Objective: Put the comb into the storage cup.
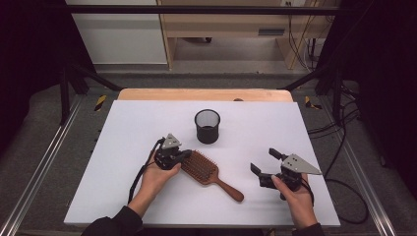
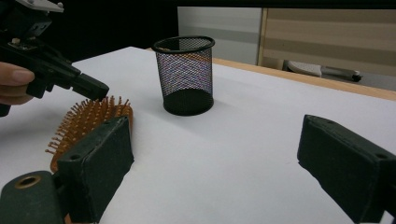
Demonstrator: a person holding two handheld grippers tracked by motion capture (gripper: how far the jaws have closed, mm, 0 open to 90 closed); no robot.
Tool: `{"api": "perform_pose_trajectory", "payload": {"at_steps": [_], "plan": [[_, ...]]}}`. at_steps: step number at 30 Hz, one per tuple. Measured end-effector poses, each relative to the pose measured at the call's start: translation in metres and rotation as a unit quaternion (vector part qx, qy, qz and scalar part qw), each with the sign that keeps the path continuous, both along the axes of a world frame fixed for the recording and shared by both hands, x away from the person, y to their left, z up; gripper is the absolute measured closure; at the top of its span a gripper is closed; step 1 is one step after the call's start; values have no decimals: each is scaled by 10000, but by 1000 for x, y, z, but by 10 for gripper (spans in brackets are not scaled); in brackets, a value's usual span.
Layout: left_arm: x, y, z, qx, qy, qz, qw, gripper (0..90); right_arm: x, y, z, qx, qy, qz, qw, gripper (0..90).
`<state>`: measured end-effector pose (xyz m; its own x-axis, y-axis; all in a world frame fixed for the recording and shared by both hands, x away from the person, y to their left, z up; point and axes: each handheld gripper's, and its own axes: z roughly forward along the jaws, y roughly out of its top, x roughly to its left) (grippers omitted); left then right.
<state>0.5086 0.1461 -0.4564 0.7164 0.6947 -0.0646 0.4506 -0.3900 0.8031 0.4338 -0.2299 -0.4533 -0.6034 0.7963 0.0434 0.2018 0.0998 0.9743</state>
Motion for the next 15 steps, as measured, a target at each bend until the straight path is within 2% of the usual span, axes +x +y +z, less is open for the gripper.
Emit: {"api": "perform_pose_trajectory", "payload": {"at_steps": [9,13,15], "plan": [[0,-1,0,-7,17,16,10000,900,1,0,-1,-32,14,-9,10000,104],[-1,-5,0,-77,72,-42,9999,900,1,0,-1,-28,20,-18,10000,103],[-3,-9,0,-26,23,-70,10000,900,0,0,-1,-27,19,-22,10000,103]]}}
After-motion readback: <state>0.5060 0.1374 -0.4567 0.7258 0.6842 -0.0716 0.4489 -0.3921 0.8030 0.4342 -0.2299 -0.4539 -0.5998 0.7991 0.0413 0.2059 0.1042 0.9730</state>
